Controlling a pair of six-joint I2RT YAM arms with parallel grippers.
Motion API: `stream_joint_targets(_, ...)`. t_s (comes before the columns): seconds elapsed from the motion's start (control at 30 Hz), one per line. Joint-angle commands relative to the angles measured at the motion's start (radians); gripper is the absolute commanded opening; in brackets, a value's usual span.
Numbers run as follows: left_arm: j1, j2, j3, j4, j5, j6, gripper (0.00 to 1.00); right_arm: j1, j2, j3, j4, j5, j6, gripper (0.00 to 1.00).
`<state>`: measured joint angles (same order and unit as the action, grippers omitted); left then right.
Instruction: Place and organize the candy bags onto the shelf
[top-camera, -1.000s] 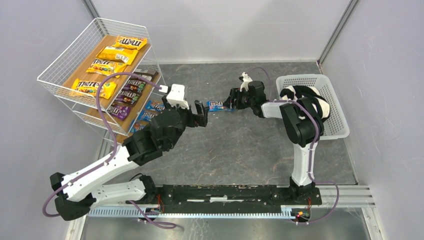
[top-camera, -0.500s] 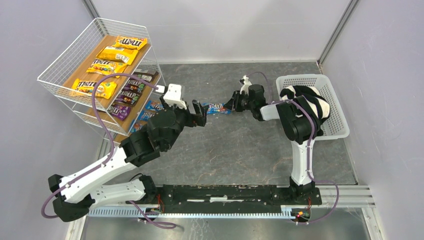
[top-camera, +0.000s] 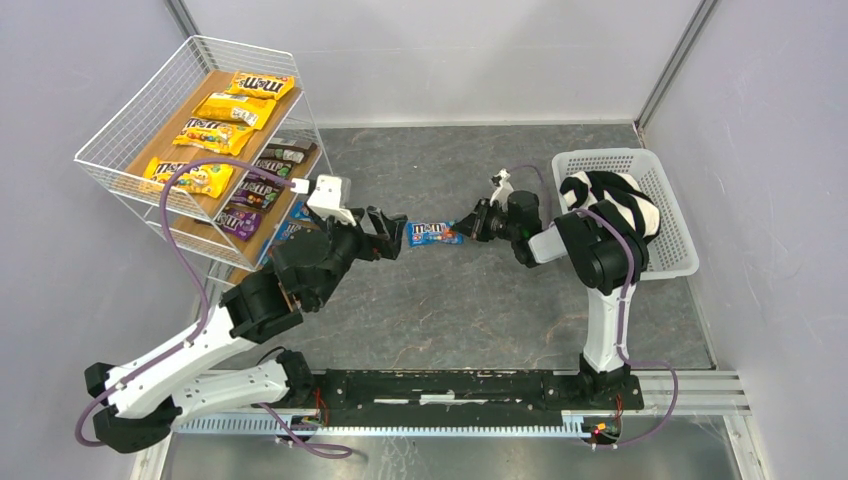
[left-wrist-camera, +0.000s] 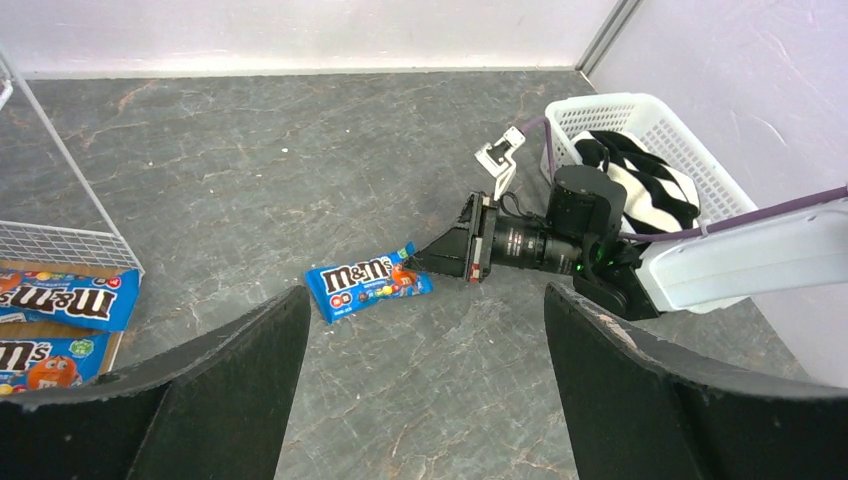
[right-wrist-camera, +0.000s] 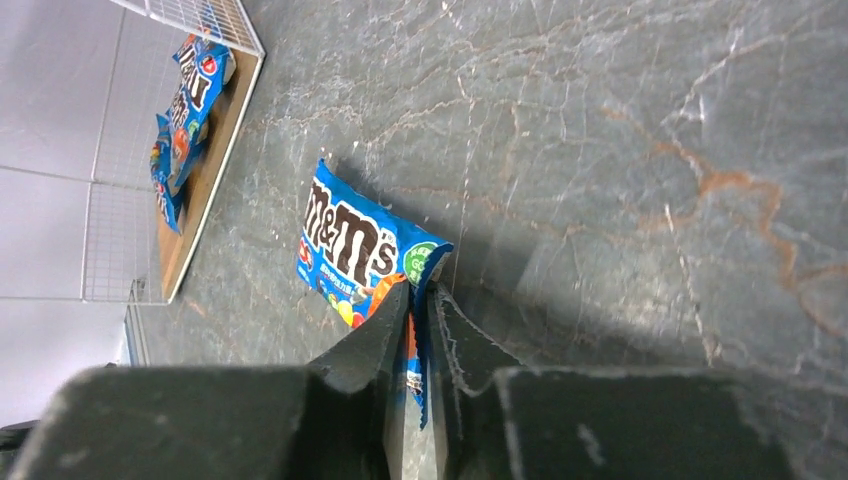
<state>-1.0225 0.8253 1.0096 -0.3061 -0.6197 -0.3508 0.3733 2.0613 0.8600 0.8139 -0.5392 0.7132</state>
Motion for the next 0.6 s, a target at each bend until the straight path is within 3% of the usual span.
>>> stream_joint_targets(0.0, 0.000, -0.037, -0.009, -0.001, 0.008, -0.064, 0.93, 0.014, -0.078, -0.053, 0.107, -0.014, 0.037, 0.20)
stream_joint_targets(0.13, -0.001, -0.050, -0.010, -0.015, 0.014, -0.077, 0.93, 0.047, -0.105, -0.116, 0.135, -0.002, 0.042, 0.35)
stream_joint_targets(0.57, -0.001, -0.080, 0.004, -0.044, 0.057, -0.102, 0.92, 0.125, -0.097, -0.147, 0.130, 0.010, 0.093, 0.46)
